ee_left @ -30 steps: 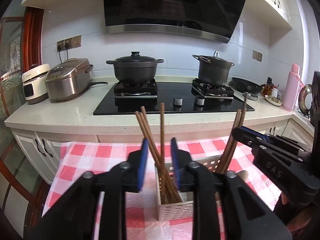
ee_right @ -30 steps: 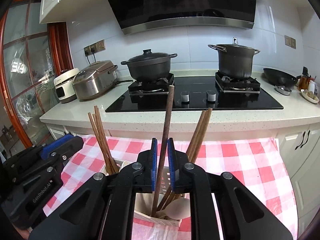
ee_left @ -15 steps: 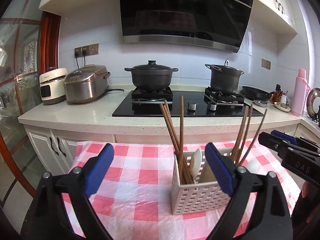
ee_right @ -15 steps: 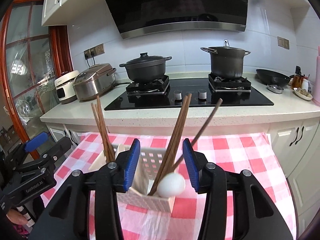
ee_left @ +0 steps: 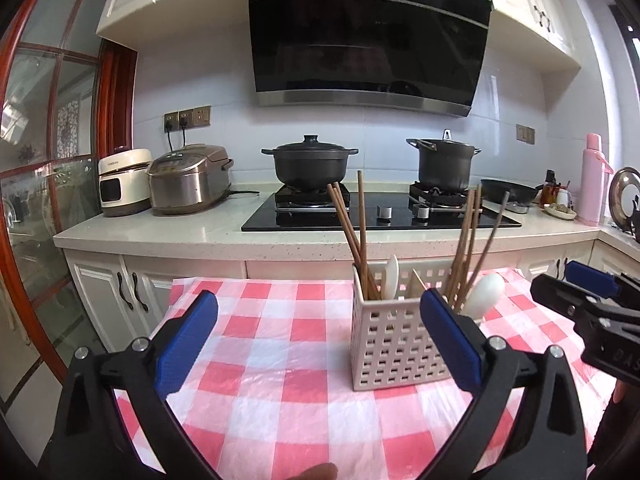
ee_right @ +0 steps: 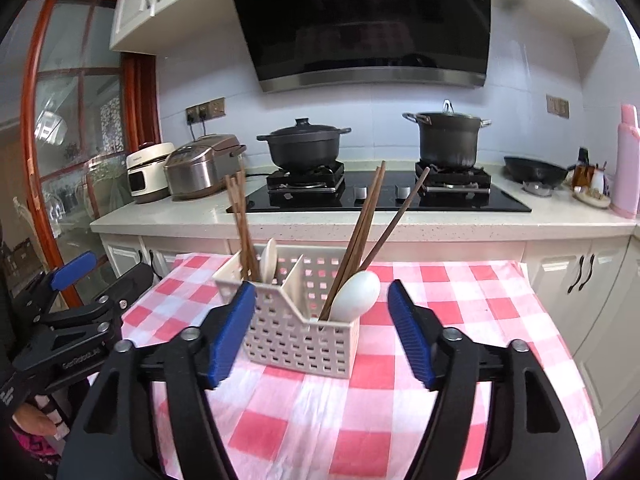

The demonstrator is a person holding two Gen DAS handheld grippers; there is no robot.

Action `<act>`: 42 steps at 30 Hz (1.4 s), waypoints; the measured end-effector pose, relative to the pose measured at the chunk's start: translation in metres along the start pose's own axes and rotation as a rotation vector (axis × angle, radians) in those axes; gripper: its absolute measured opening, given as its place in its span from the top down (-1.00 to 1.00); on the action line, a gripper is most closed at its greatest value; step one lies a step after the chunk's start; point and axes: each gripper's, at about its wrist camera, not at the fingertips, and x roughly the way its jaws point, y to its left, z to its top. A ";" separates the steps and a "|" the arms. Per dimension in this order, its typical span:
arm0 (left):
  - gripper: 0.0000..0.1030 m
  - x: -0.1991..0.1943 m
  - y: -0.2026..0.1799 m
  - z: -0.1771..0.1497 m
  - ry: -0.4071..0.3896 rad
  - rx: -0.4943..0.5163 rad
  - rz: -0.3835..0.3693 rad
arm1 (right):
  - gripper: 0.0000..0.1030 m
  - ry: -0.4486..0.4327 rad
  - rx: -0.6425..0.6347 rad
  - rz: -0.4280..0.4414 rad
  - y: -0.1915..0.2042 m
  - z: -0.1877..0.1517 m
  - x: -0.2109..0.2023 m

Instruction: Organize utensils

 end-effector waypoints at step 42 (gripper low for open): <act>-0.91 -0.067 -0.005 -0.005 0.049 -0.004 -0.138 | -0.64 -0.046 0.006 -0.017 -0.001 -0.013 -0.072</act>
